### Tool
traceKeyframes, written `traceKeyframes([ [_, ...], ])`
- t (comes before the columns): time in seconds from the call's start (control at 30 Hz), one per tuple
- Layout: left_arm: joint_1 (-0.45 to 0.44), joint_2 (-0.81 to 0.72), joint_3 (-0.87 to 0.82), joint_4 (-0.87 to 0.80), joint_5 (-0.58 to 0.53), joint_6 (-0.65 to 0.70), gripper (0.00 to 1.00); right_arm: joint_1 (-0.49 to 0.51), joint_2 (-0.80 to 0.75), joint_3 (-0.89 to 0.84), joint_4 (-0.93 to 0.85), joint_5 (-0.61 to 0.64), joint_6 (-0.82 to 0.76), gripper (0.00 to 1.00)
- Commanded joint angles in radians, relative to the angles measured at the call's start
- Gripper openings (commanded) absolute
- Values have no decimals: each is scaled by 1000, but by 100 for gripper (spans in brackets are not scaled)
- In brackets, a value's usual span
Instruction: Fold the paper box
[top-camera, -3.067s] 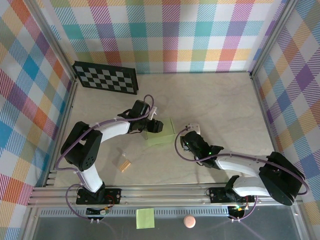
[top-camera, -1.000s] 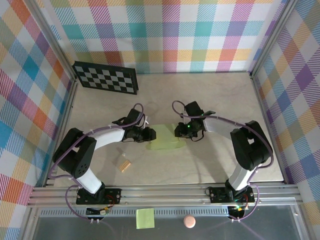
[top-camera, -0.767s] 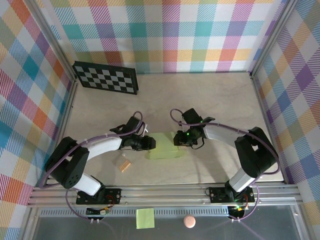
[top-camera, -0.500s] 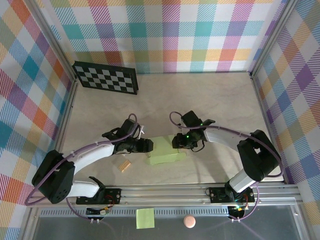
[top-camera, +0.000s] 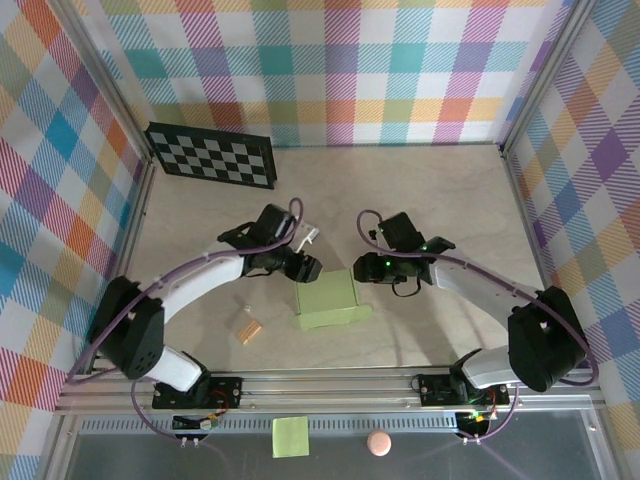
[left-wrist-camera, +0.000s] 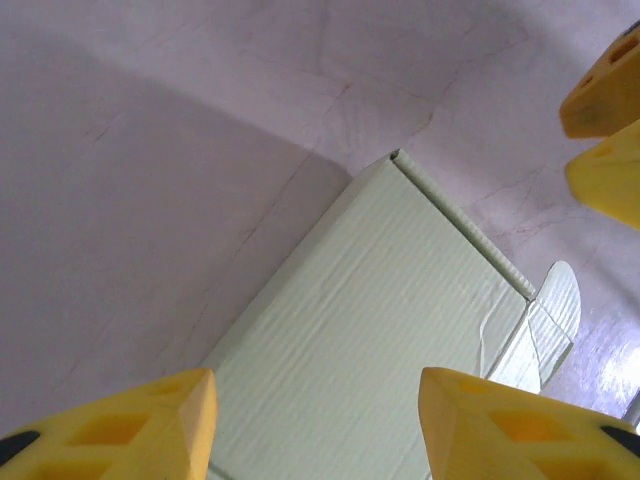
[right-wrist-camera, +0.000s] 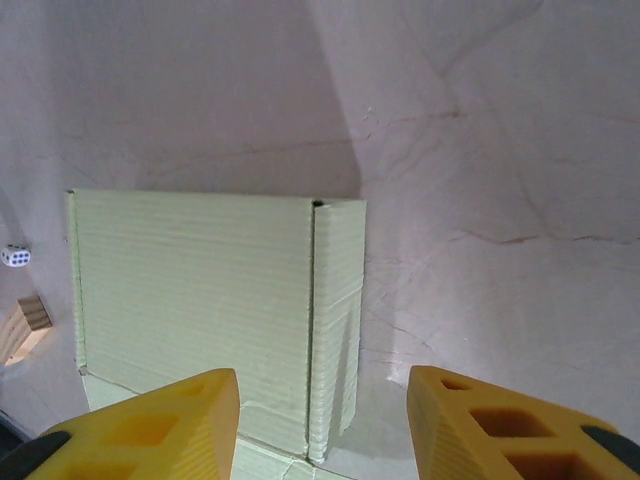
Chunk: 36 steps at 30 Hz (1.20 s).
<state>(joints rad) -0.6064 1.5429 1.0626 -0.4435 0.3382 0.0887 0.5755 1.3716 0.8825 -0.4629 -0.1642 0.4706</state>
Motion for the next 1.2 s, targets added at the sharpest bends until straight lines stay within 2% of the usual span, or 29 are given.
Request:
traceKeyframes([
  [0.0, 7, 122, 115, -135, 76, 179, 53, -6, -19, 15, -39, 13, -31, 49],
  [0.1, 7, 233, 218, -225, 64, 215, 48, -9, -8, 34, -53, 8, -35, 49],
  [0.23, 7, 306, 274, -258, 47, 231, 44, -9, 10, 54, -67, -7, -32, 49],
  [0.43, 13, 338, 283, -257, 25, 229, 42, -10, 27, 58, -68, -19, -30, 49],
  [0.8, 26, 346, 277, -237, 6, 226, 24, -9, 26, 59, -62, -37, -42, 49],
  [0.97, 29, 327, 271, -227, 4, 224, 25, -9, 19, 65, -67, -38, -53, 49],
  [1.17, 37, 304, 258, -204, 9, 220, 30, -9, -6, 54, -43, -66, -85, 50],
])
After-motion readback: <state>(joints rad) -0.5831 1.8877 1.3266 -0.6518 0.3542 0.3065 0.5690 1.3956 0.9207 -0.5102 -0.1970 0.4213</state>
